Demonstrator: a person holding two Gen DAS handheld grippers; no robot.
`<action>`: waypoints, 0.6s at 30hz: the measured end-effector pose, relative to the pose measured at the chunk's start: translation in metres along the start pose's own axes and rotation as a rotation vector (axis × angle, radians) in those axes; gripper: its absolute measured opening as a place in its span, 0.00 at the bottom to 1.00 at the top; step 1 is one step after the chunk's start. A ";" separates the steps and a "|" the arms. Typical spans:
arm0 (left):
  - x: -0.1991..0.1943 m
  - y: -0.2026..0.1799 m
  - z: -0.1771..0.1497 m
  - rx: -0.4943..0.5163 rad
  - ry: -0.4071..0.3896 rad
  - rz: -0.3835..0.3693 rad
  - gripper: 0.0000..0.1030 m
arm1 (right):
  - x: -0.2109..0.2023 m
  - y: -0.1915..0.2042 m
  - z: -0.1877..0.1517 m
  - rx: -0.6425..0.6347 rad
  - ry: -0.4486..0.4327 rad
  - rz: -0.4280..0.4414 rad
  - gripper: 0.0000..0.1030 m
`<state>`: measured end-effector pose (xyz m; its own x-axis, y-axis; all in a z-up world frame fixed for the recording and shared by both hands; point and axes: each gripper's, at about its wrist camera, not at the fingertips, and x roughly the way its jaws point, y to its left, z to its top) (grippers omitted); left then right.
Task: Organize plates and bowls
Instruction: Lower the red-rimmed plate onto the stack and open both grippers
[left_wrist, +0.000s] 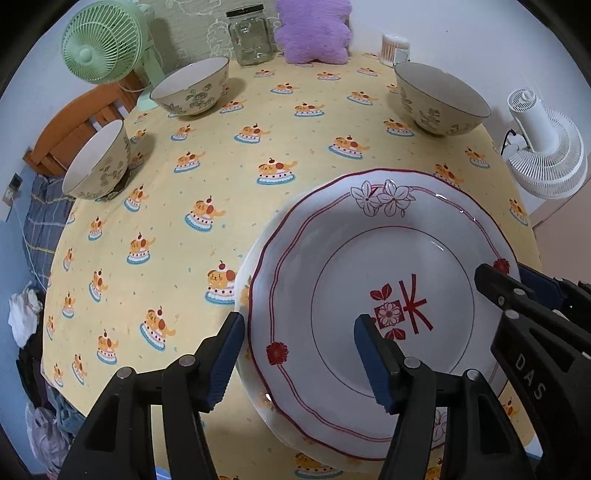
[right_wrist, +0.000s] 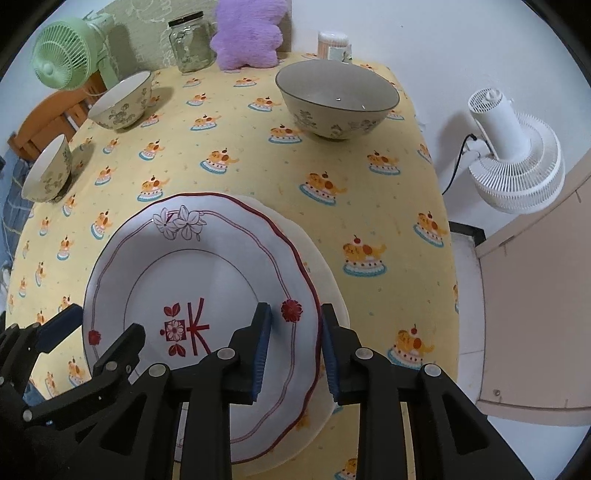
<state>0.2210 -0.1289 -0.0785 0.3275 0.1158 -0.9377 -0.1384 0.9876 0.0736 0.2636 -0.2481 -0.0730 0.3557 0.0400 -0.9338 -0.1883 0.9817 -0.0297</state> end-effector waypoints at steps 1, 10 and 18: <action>0.000 0.000 -0.001 0.001 -0.003 0.001 0.62 | 0.000 0.001 0.000 -0.008 -0.002 -0.008 0.30; 0.000 -0.005 -0.002 0.007 -0.012 0.003 0.62 | -0.001 -0.001 -0.009 -0.022 -0.025 -0.034 0.32; -0.012 0.002 -0.006 -0.019 -0.034 -0.027 0.62 | -0.019 -0.004 -0.012 -0.017 -0.056 0.009 0.33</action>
<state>0.2112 -0.1285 -0.0692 0.3629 0.0934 -0.9271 -0.1469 0.9883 0.0421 0.2470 -0.2554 -0.0594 0.4042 0.0599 -0.9127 -0.2072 0.9779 -0.0276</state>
